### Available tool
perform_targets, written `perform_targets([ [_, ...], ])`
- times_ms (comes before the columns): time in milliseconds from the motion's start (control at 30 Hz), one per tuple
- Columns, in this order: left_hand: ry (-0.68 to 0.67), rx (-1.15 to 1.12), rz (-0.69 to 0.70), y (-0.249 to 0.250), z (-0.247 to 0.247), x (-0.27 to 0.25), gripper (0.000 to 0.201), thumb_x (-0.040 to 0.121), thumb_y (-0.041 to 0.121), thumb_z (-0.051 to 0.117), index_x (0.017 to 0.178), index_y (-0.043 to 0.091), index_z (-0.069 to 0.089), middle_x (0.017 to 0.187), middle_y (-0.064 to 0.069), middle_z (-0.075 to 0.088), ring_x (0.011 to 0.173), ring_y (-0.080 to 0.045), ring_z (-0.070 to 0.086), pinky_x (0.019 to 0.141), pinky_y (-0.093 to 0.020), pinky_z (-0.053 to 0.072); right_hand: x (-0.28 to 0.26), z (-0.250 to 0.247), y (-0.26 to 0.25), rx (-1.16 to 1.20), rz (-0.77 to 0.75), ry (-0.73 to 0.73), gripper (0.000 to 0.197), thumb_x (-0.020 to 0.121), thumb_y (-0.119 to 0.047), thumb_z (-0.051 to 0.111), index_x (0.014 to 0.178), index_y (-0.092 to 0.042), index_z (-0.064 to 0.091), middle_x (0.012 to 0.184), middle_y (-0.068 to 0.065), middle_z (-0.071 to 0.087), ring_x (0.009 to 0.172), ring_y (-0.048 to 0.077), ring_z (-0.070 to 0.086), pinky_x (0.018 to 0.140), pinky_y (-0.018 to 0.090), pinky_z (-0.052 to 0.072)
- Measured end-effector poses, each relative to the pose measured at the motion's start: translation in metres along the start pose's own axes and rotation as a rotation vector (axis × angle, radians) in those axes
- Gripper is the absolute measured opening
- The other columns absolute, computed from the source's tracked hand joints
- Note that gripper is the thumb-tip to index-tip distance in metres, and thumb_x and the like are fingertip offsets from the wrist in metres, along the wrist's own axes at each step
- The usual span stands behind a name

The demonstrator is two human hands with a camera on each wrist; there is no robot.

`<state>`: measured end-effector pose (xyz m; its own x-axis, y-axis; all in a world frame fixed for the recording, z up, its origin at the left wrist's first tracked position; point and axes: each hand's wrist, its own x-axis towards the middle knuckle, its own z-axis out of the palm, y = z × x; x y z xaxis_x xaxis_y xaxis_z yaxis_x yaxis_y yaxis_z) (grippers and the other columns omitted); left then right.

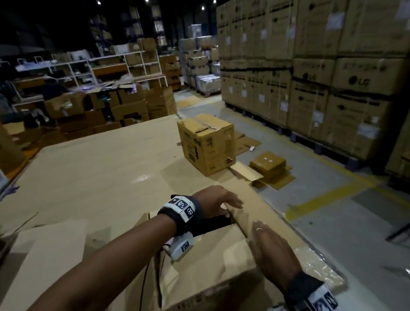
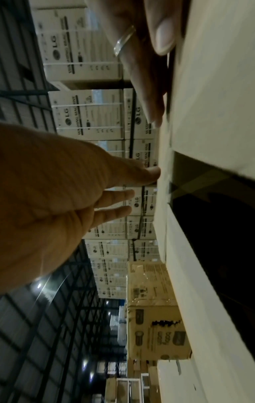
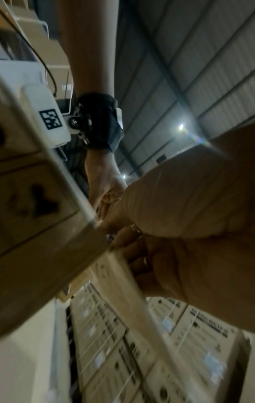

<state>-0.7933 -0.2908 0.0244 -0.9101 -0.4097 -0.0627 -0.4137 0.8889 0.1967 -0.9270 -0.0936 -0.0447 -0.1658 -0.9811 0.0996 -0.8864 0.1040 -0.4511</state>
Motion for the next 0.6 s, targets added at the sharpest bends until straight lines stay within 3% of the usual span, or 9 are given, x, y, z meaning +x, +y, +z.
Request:
perform_targets([
  [33, -0.035, 0.011, 0.017, -0.003, 0.004, 0.007, 0.048, 0.083, 0.006, 0.073, 0.129, 0.017, 0.069, 0.13, -0.002, 0.069, 0.129, -0.023, 0.059, 0.105, -0.039, 0.048, 0.001, 0.006, 0.004, 0.02, 0.002, 0.015, 0.047, 0.105, -0.035, 0.034, 0.143, -0.01, 0.047, 0.141, 0.011, 0.056, 0.131, 0.027, 0.053, 0.105, 0.034, 0.042],
  [100, -0.096, 0.047, 0.06, -0.011, 0.014, 0.017, 0.044, 0.083, 0.004, 0.072, 0.126, 0.015, 0.071, 0.128, -0.006, 0.07, 0.126, -0.027, 0.061, 0.104, -0.042, 0.049, 0.002, 0.01, 0.004, 0.052, 0.026, 0.01, 0.04, 0.106, -0.036, 0.035, 0.138, -0.018, 0.052, 0.132, 0.002, 0.061, 0.121, 0.021, 0.058, 0.099, 0.032, 0.042],
  [233, -0.093, 0.017, 0.099, -0.025, 0.036, 0.026, 0.026, 0.088, 0.015, 0.071, 0.113, 0.016, 0.077, 0.111, -0.005, 0.076, 0.101, -0.026, 0.071, 0.089, -0.038, 0.055, 0.012, 0.013, 0.002, -0.038, 0.036, -0.048, 0.03, 0.108, -0.023, 0.031, 0.121, -0.018, 0.057, 0.115, 0.003, 0.069, 0.107, 0.024, 0.065, 0.075, 0.031, 0.04],
  [400, -0.069, -0.023, 0.172, -0.034, 0.04, 0.033, 0.019, 0.092, 0.018, 0.067, 0.105, 0.014, 0.079, 0.101, -0.004, 0.078, 0.089, -0.024, 0.072, 0.08, -0.034, 0.056, 0.023, 0.017, 0.001, -0.107, 0.059, -0.189, 0.031, 0.102, -0.01, 0.032, 0.123, -0.016, 0.054, 0.113, 0.006, 0.066, 0.105, 0.028, 0.063, 0.084, 0.038, 0.046],
  [500, -0.086, -0.048, 0.168, -0.041, 0.037, 0.038, 0.019, 0.086, 0.019, 0.074, 0.104, 0.016, 0.08, 0.099, -0.003, 0.078, 0.086, -0.022, 0.071, 0.079, -0.036, 0.056, 0.023, 0.013, 0.011, -0.018, 0.053, -0.187, 0.021, 0.104, -0.022, 0.034, 0.112, -0.023, 0.054, 0.112, 0.004, 0.063, 0.108, 0.029, 0.057, 0.078, 0.038, 0.036],
  [600, -0.036, -0.066, 0.146, -0.054, 0.029, 0.044, 0.033, 0.08, 0.03, 0.081, 0.112, 0.027, 0.077, 0.106, 0.006, 0.076, 0.089, -0.014, 0.066, 0.087, -0.027, 0.052, 0.038, 0.003, 0.02, 0.055, 0.032, -0.224, 0.023, 0.103, -0.039, 0.039, 0.1, -0.022, 0.054, 0.109, 0.005, 0.062, 0.106, 0.033, 0.056, 0.082, 0.04, 0.041],
])
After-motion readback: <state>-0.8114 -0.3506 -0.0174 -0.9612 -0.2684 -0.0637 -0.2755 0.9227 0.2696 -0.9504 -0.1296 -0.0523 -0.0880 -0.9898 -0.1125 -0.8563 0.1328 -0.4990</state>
